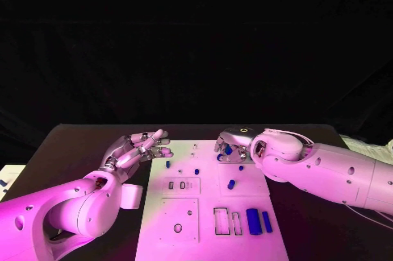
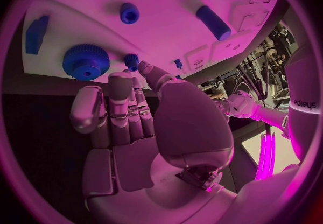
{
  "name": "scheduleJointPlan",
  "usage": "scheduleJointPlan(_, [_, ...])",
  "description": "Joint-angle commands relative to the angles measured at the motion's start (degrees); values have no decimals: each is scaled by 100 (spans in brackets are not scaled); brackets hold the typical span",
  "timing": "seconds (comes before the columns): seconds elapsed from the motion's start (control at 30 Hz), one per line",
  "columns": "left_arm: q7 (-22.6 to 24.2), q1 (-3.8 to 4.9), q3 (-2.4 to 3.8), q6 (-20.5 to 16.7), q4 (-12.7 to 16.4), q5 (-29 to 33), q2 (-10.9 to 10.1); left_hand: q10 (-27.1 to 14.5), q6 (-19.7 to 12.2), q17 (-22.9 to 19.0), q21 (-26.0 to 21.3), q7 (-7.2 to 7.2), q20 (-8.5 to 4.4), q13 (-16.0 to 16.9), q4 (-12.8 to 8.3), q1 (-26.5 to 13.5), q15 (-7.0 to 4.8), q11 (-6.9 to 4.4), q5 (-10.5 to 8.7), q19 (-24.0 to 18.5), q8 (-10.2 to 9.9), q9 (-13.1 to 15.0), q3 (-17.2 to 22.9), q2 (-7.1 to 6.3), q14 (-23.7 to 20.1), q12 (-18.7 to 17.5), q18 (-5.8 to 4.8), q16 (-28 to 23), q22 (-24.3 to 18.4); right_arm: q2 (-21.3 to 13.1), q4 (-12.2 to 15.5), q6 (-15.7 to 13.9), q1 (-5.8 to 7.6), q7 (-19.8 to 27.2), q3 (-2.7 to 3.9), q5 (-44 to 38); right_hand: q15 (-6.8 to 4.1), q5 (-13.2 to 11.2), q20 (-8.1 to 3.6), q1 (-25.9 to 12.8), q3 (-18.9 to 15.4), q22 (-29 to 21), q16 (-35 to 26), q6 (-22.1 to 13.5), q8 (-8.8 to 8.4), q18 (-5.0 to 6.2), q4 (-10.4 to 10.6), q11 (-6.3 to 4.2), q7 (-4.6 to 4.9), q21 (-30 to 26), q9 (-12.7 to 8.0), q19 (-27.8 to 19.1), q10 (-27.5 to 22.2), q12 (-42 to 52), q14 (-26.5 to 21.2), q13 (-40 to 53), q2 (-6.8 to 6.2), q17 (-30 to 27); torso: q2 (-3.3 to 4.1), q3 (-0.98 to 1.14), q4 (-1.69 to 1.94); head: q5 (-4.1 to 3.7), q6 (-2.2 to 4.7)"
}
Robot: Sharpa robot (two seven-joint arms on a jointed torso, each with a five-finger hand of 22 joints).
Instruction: Assemble the parts on the task board
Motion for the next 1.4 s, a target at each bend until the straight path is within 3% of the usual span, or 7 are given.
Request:
scheduleJointPlan(0.03, [11, 9, 6, 125, 8, 20, -6, -8, -18, 10, -22, 42, 16, -8, -16, 41, 19, 33, 6, -21, -30, -9, -17, 3, -7, -28, 50, -24, -9, 22, -21, 255, -7, -159, -8, -313, 21, -24, 33, 7, 2, 17, 26, -21, -21, -74, 29, 3, -13, 36, 8, 24, -22, -32, 178, -3, -31, 23, 25, -2, 13, -3, 4])
scheduleJointPlan(0.53, [-18, 9, 6, 142, 14, 21, -30, -8, -18, 10, -22, 42, 16, -8, -16, 41, 19, 33, 6, -21, -30, -9, -17, 3, -7, -28, 50, -24, -9, 56, -34, 289, -7, -185, -8, -399, 3, -24, 32, 92, 112, 261, 305, 75, 8, -109, 90, -24, -41, 204, 28, 102, 70, -16, 132, 5, 51, 273, 59, -6, 24, -7, 8])
scheduleJointPlan(0.7, [-32, 9, 6, 148, 13, 21, -32, -11, -20, 18, -23, 43, 18, -8, -21, 47, 20, 35, 8, -21, -37, -9, -16, 10, -4, -38, 51, -29, -10, 76, -49, 316, -8, -150, -8, -398, -31, -88, 17, 101, 164, 459, 365, 228, 58, -141, 151, -71, -93, 325, 61, 192, 213, 1, 93, 17, 124, 301, 70, -6, 29, -2, 8])
scheduleJointPlan(0.77, [-40, 9, 6, 149, 11, 24, -31, -11, -20, 18, -23, 43, 18, -8, -21, 47, 20, 35, 8, -21, -37, -9, -16, 10, -4, -38, 51, -29, -10, 80, -53, 296, -8, -133, -8, -392, -54, -150, 6, 96, 183, 570, 624, 304, 82, -160, 193, -97, -122, 392, 82, 246, 282, 4, 142, 21, 169, 631, 72, -7, 32, -3, 3])
scheduleJointPlan(1.07, [-65, 9, 6, 137, -3, 52, -31, -16, -23, 27, -23, 47, 19, -9, -26, 53, 22, 38, 9, -22, -47, -9, -14, 19, -2, -50, 51, -37, -10, 80, -70, 29, -9, -118, -8, -350, -125, -280, -36, 160, 294, 941, 1072, 537, 155, -227, 292, -172, -192, 608, 181, 427, 552, 3, 183, 41, 365, 1122, 84, -19, 53, -27, 11])
scheduleJointPlan(1.23, [-72, 9, 6, 131, -6, 55, -35, -18, -24, 31, -24, 48, 20, -9, -28, 55, 22, 39, 9, -22, -50, -9, -13, 22, -1, -54, 51, -40, -10, 80, -31, -254, -8, -187, -1, -342, -128, -301, -38, 166, 310, 986, 1115, 550, 155, -235, 305, -178, -188, 634, 194, 447, 571, -5, 179, 39, 384, 1168, 90, -24, 74, -35, 17])
scheduleJointPlan(1.4, [-78, 9, 6, 129, -7, 56, -37, -20, -25, 36, -24, 49, 21, -9, -32, 61, 23, 41, 9, -23, -55, -9, -11, 28, 0, -61, 52, -44, -10, 127, 31, -562, 4, -300, 47, -349, -119, -358, -37, 158, 326, 1048, 1193, 529, 128, -246, 336, -165, -169, 672, 212, 471, 558, -31, 172, 27, 373, 1244, 95, -33, 100, -34, 36])
